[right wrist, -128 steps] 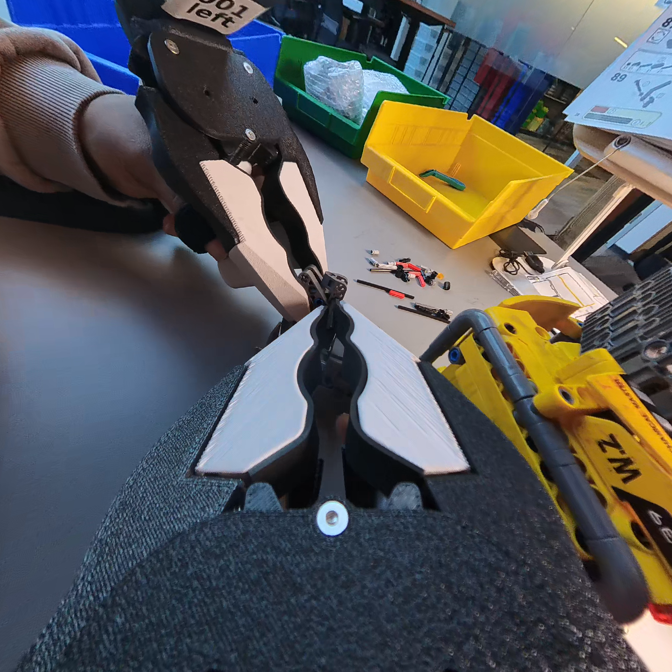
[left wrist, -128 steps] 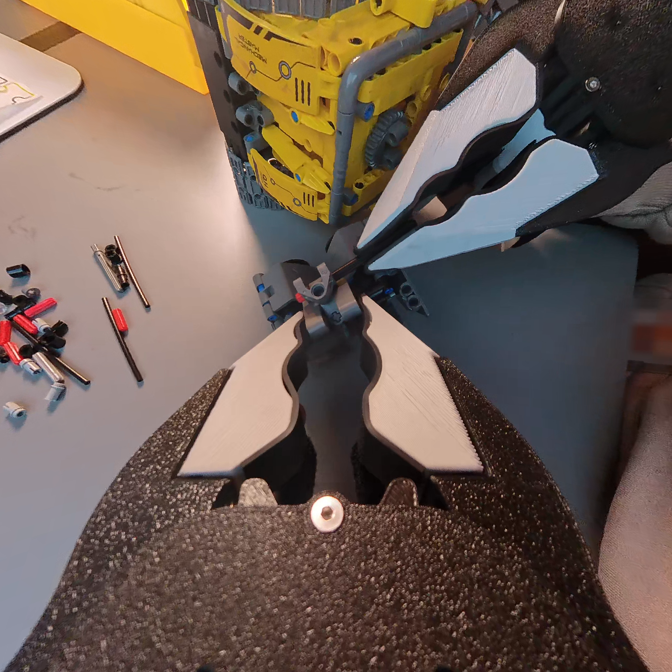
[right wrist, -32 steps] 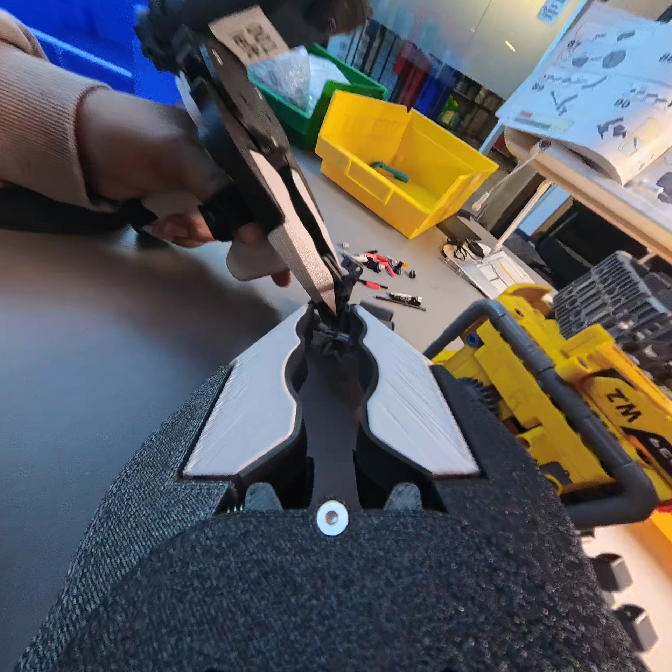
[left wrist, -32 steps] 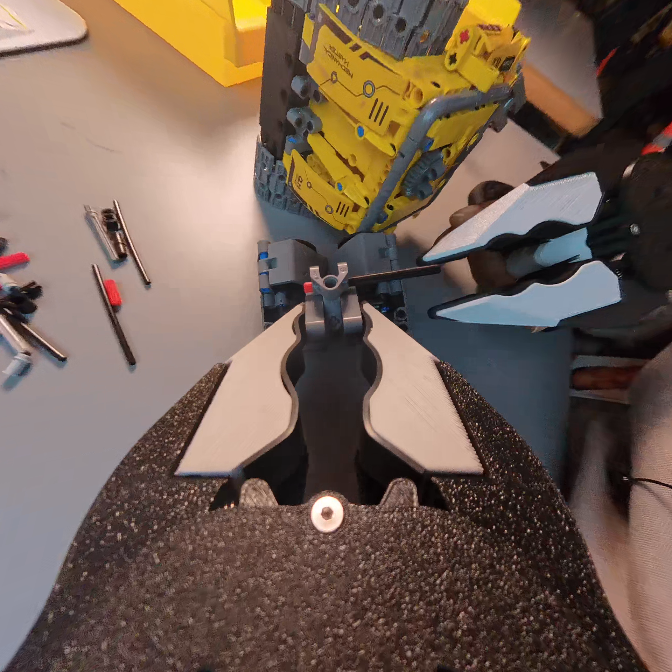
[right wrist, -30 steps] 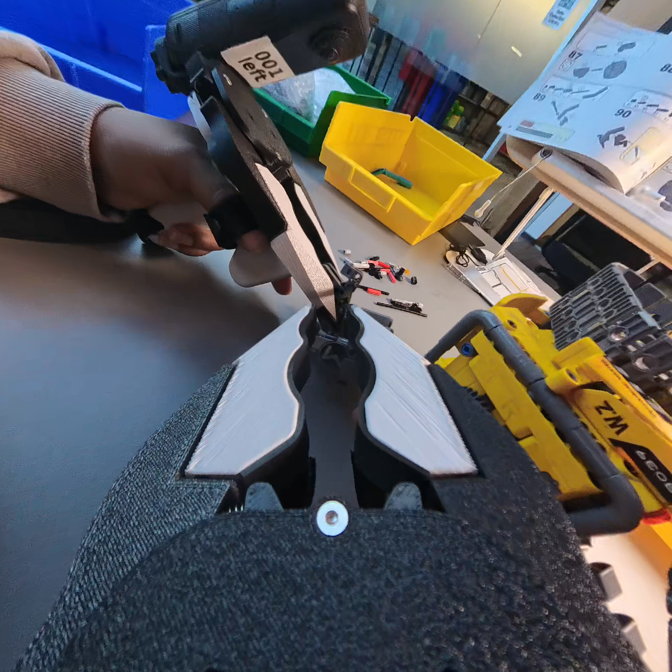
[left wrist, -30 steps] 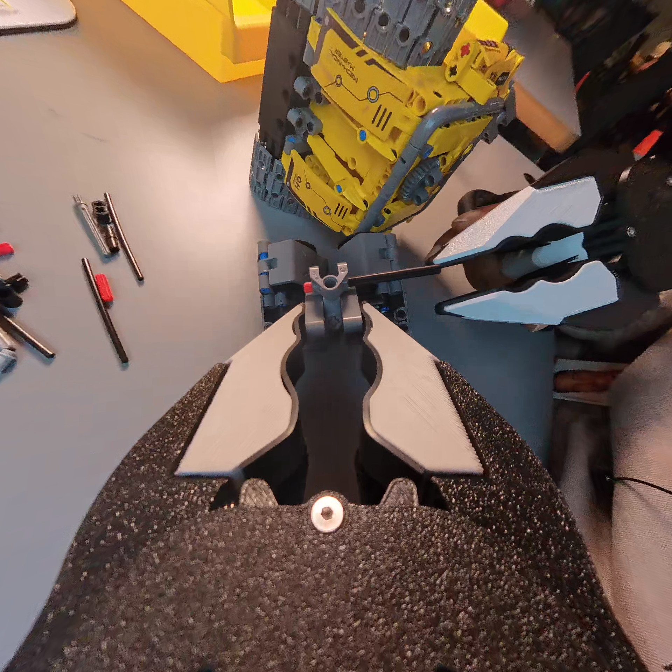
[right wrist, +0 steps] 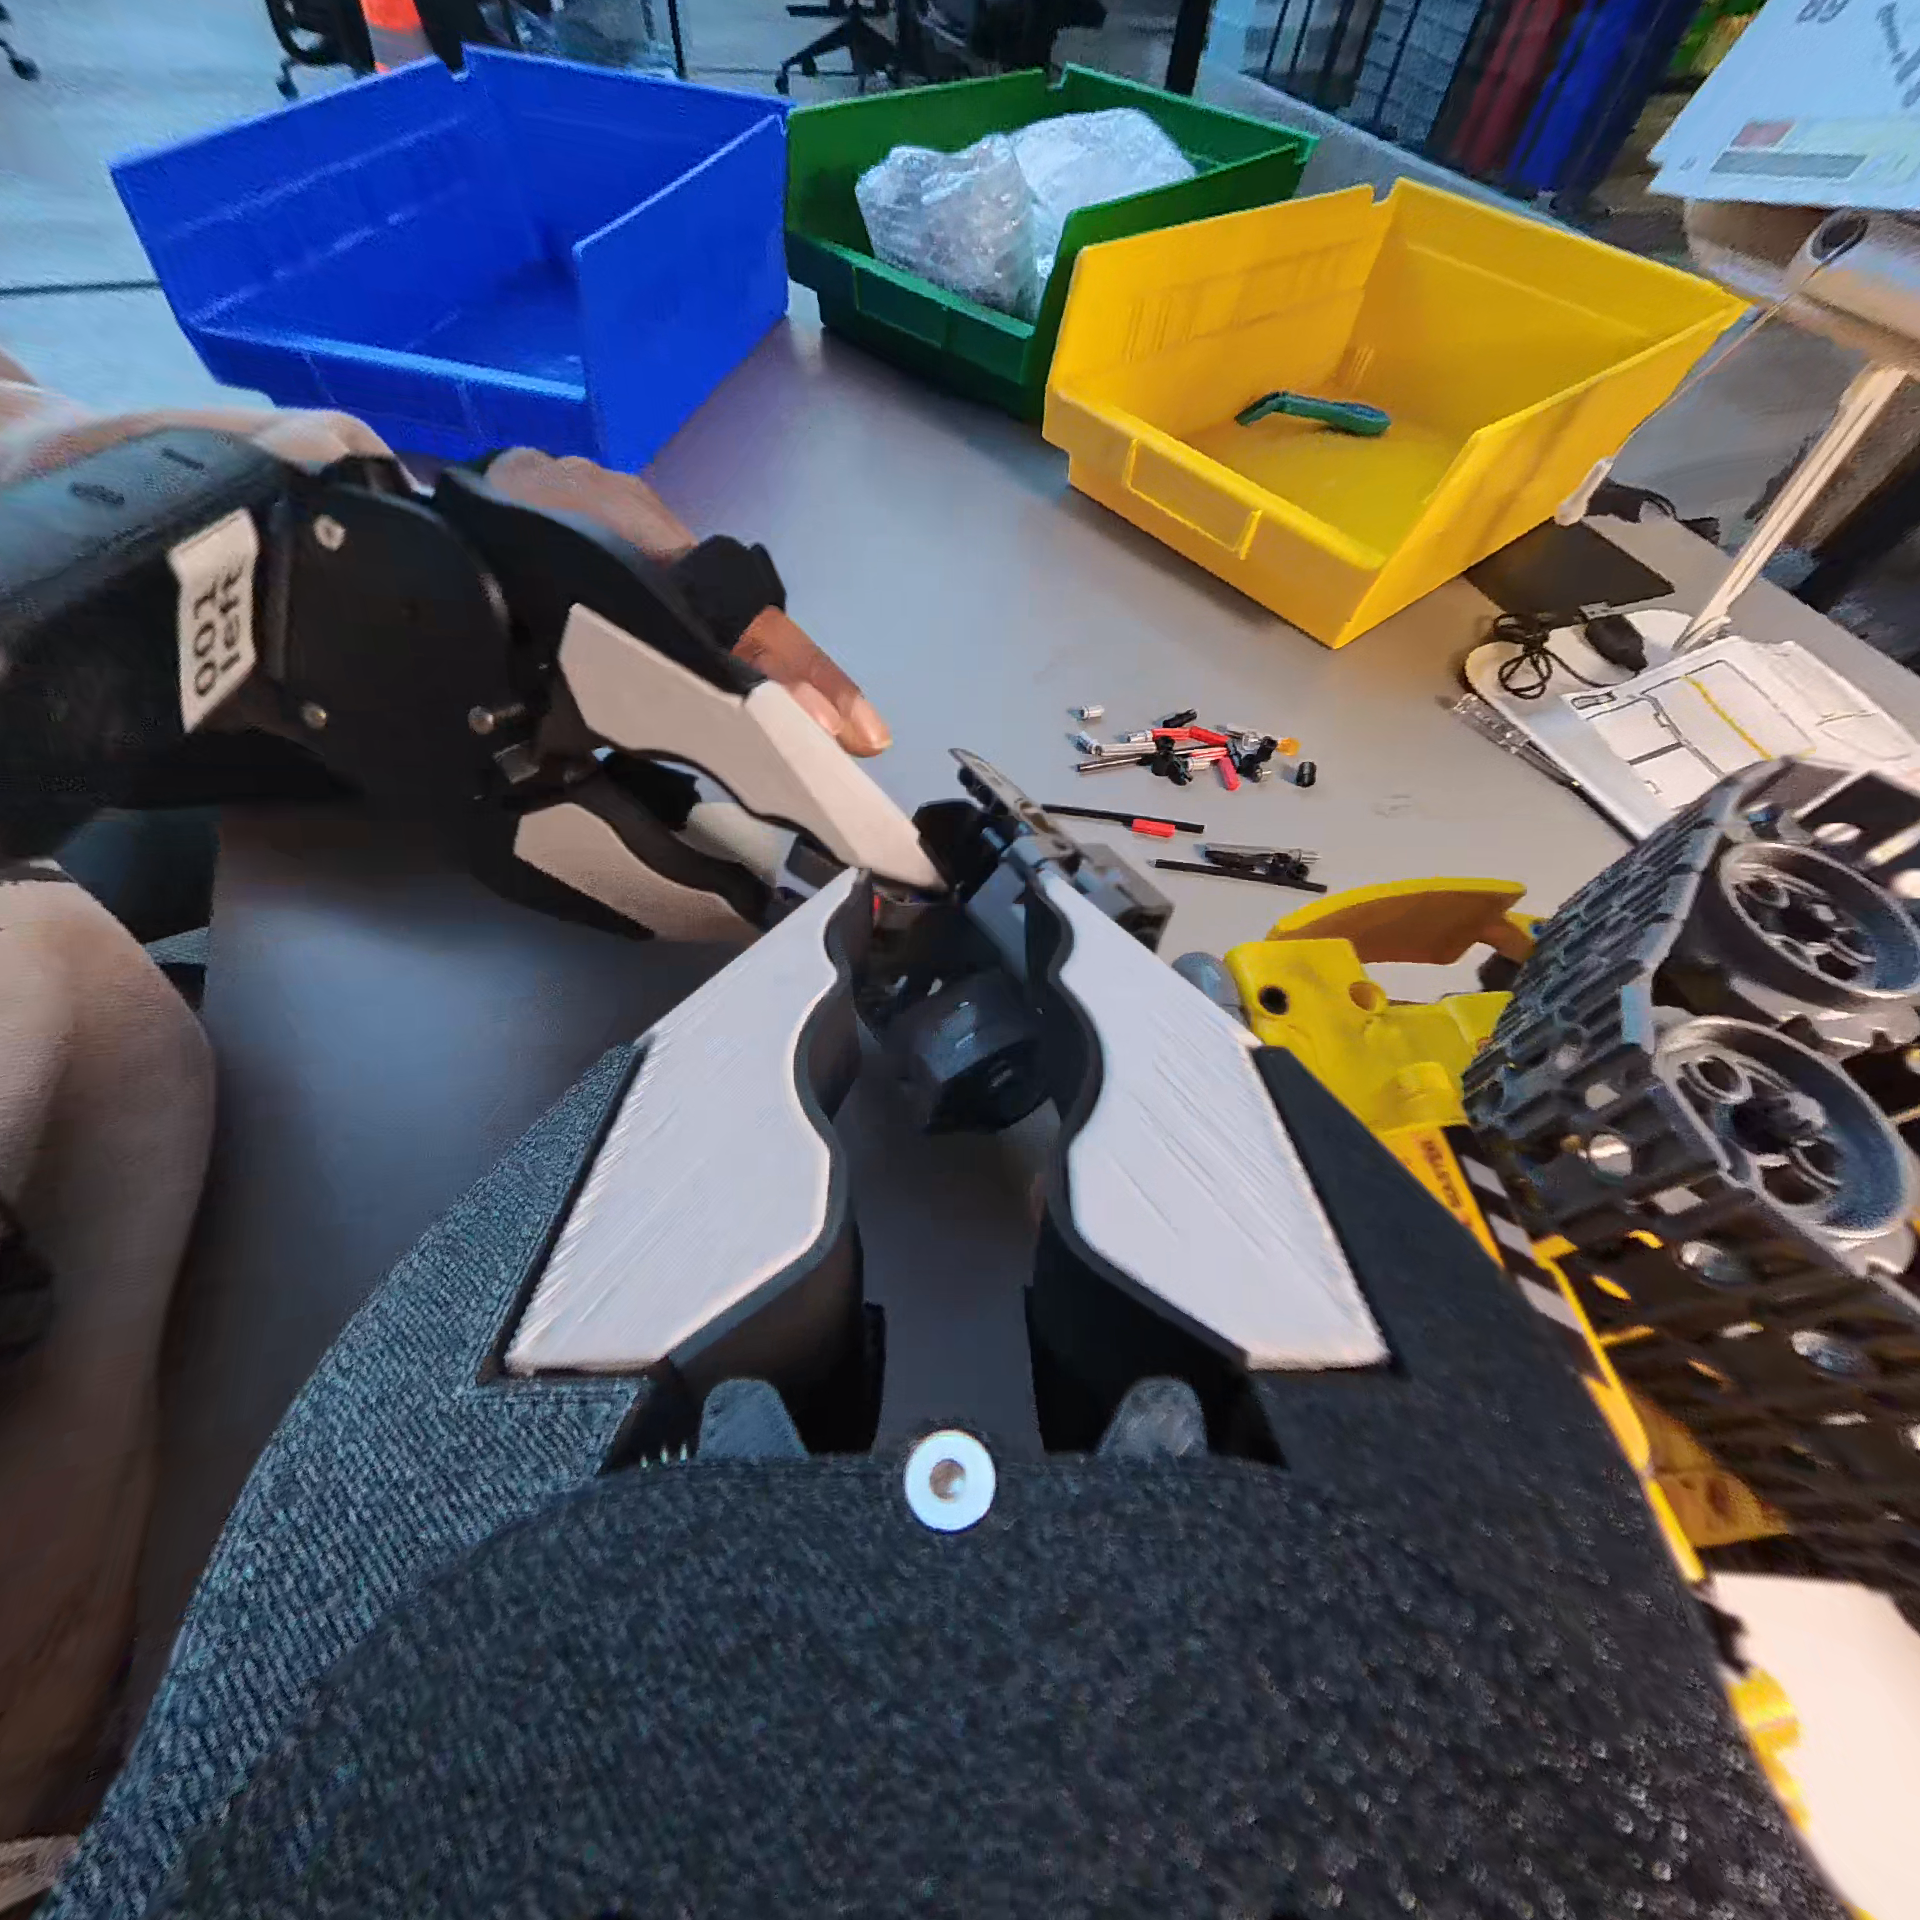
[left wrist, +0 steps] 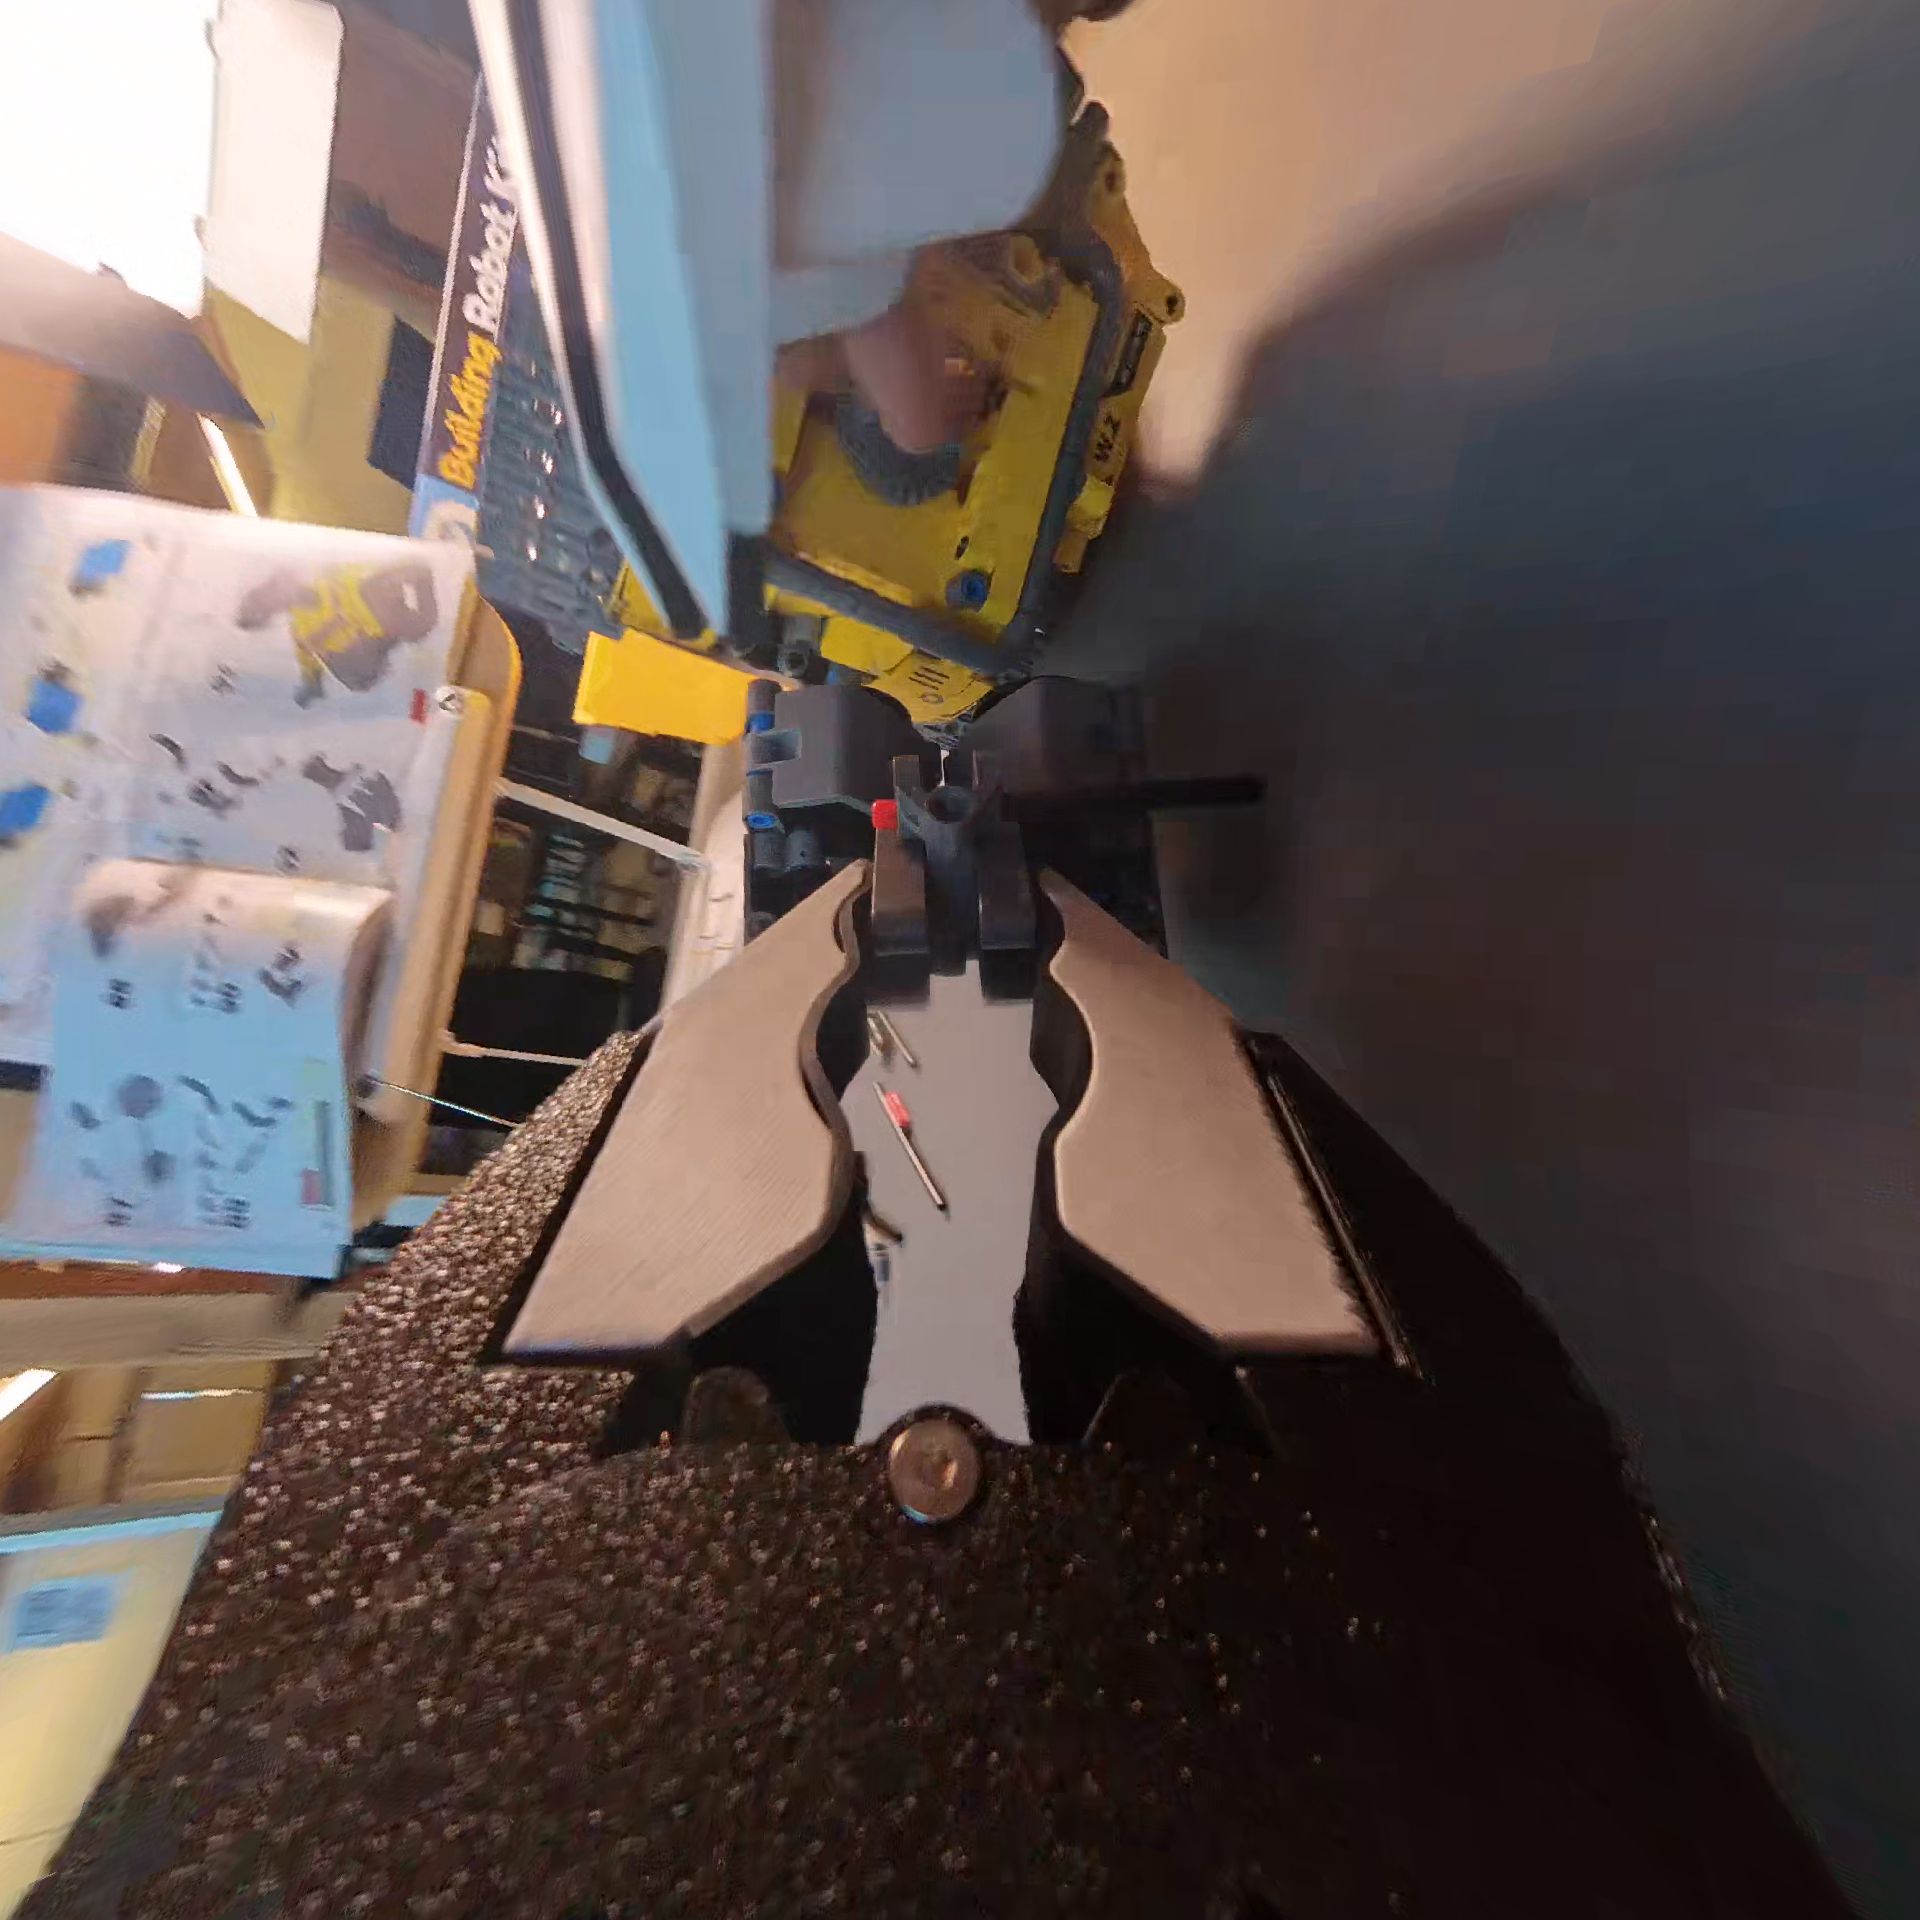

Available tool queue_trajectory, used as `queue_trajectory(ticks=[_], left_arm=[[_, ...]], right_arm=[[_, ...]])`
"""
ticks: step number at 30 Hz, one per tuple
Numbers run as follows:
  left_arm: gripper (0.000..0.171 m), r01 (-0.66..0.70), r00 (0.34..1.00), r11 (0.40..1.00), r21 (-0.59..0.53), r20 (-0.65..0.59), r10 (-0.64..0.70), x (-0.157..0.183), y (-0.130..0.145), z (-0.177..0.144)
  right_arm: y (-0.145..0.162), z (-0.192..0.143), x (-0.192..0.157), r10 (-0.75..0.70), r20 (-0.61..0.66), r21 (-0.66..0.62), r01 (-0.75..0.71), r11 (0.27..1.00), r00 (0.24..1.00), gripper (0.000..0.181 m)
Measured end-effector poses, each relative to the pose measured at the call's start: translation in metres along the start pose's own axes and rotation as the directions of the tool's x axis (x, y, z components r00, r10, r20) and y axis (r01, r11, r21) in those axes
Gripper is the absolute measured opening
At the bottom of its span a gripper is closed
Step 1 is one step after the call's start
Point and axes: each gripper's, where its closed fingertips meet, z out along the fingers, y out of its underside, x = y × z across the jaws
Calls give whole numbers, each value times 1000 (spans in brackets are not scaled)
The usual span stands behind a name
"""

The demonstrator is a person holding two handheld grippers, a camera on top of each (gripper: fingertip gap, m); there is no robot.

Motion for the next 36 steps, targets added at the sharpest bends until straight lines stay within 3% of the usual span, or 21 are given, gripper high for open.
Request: queue_trajectory(ticks=[3,10,14,17,24,34,36], left_arm=[[26,-171,984,985,31,44,170,8,-7,-4],[25,-369,929,914,171,80,360,32,-27,-18],[25,-482,876,841,247,136,462,44,-46,-23],[25,-471,882,847,245,123,455,45,-46,-23],[24,-455,890,857,242,96,446,50,-48,-29],[24,-435,900,863,255,99,424,58,-49,-38],[25,-436,899,860,266,93,427,56,-49,-39]], right_arm=[[6,-2,-5,-11,47,-62,14,998,999,44],[43,-15,-19,-77,135,-269,111,957,988,74],[60,-8,-27,-73,217,-349,147,925,973,70],[61,-4,-36,-89,269,-356,185,916,959,49],[64,-3,-42,-224,270,-448,329,831,936,45],[64,-3,-53,-318,191,-443,371,816,929,45],[63,-3,-53,-280,183,-441,333,833,942,45]])
